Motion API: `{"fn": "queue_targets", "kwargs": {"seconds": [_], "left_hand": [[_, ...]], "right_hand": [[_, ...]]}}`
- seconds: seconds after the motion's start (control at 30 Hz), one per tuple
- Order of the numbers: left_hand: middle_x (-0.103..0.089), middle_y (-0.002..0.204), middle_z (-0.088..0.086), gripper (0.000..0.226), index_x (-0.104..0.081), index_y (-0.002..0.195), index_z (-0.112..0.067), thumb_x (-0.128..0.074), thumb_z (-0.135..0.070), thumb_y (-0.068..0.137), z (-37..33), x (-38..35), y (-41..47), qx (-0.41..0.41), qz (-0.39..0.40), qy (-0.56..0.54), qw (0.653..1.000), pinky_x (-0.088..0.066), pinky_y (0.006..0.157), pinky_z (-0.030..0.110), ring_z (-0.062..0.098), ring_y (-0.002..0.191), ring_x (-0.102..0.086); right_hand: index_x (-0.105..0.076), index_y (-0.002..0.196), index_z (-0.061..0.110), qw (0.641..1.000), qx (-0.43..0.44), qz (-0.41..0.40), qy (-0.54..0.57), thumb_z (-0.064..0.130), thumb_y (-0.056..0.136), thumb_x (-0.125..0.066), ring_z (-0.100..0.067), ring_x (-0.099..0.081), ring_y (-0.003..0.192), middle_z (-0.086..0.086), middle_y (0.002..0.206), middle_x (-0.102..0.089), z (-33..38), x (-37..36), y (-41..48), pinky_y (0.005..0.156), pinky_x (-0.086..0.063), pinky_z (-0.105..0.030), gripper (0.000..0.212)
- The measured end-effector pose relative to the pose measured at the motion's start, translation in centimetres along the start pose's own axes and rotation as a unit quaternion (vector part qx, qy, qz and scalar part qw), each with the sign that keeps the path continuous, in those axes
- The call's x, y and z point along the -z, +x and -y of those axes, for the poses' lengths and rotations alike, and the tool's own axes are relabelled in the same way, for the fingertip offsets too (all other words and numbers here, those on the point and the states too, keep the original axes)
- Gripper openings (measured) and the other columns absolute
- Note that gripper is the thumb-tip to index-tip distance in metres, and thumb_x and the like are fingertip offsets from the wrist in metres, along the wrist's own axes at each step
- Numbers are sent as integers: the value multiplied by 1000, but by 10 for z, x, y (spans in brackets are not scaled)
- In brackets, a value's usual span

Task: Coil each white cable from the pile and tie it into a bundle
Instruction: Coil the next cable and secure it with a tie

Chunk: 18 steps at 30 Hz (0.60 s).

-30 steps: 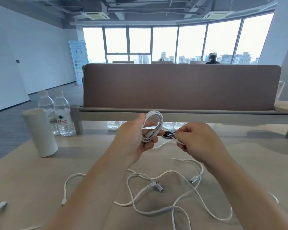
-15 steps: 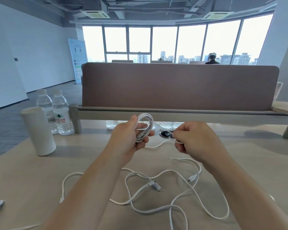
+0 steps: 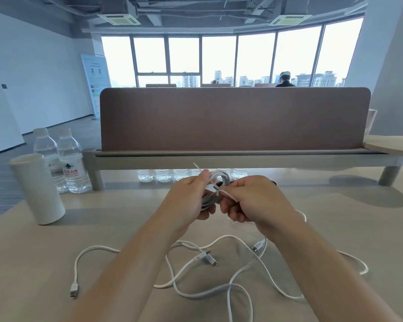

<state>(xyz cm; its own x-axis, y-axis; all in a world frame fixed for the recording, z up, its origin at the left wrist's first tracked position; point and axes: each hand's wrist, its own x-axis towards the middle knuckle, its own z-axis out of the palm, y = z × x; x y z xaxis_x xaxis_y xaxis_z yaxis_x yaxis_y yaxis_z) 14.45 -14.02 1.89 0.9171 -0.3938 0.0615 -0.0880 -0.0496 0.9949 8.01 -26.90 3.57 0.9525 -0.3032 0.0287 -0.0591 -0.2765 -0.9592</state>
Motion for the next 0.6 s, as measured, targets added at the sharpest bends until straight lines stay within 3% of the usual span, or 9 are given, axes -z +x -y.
{"fn": "queue_targets", "kwargs": {"seconds": [0.17,0.33,0.43,0.6], "left_hand": [[-64,67,7,44,-68,103,-6,-41,-40,106,2,-3,-1,-17,12,44,999,-45,58,27,17,59,-55],[-67,68,8,41,-68,93,-8,-43,-38,105,5,-2,2,-49,-40,92,994,-48,63,33,16,59,-59],[-67,71,8,38,-70,94,-11,-44,-37,105,4,2,4,-45,-67,64,995,-48,63,32,19,61,-59],[-75,80,12,34,-69,99,-15,-41,-33,107,-2,9,3,-24,-61,-5,998,-43,59,27,20,61,-54]], "right_hand": [[-66,80,-3,998,-11,4,60,14,97,-63,-15,-49,42,-9,58,-67,-2,-2,1,43,-39,-21,24],[-70,81,3,992,-27,62,108,15,95,-66,-12,-50,52,-6,63,-65,-3,0,2,53,-45,-20,19],[-70,87,3,987,-62,104,110,11,94,-65,-13,-52,54,-7,68,-65,-3,3,3,51,-45,-20,11],[-70,91,2,989,-84,84,89,8,92,-67,-17,-64,56,-10,70,-71,-2,9,2,53,-52,-23,6]]}}
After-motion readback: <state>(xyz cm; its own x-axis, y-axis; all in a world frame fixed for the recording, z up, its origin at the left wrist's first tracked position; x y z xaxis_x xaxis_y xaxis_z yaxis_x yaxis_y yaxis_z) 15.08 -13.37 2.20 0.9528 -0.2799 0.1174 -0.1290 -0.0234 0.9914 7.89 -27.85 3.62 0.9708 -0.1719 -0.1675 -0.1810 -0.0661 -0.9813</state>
